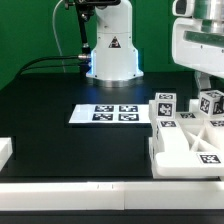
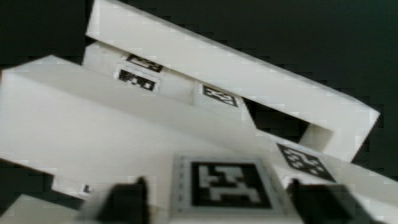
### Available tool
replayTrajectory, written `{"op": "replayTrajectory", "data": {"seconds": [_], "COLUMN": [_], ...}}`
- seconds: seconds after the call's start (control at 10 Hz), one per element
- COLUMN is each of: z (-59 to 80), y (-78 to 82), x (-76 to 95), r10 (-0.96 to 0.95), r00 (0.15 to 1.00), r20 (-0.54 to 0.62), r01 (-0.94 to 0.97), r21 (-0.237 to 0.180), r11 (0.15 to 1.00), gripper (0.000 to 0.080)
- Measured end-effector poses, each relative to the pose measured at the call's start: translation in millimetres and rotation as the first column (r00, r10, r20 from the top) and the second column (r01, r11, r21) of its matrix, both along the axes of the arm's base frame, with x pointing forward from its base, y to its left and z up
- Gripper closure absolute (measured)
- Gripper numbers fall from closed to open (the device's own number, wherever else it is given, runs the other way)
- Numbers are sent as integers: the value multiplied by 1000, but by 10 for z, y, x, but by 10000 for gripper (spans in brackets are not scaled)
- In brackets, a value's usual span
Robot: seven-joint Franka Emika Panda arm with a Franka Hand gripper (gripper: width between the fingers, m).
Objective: Assemble chair
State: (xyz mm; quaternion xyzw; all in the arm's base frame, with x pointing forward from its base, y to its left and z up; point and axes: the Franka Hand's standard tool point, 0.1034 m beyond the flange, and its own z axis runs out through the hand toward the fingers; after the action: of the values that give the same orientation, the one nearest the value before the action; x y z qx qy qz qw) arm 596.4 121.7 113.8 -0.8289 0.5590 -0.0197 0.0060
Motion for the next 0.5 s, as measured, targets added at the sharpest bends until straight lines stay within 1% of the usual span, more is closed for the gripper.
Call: {"op": "replayTrajectory", "data": {"seconds": [0.1, 0.2, 0.3, 0.4, 0.5], "z": [-1, -12, -45, -45, -51], "y": [1, 8, -9, -31, -40], "x": [-2, -10, -37, -37, -40], "r10": [37, 140, 299, 448, 587], "r00": [999, 990, 954, 894, 809], "r20": [-2, -4, -10, -19, -25], "r01": [-37, -140, -300, -449, -588], "r21": [-3, -10, -16, -18, -20], "r11": [999, 990, 954, 894, 809], "gripper": [273, 273, 175, 158, 158]}}
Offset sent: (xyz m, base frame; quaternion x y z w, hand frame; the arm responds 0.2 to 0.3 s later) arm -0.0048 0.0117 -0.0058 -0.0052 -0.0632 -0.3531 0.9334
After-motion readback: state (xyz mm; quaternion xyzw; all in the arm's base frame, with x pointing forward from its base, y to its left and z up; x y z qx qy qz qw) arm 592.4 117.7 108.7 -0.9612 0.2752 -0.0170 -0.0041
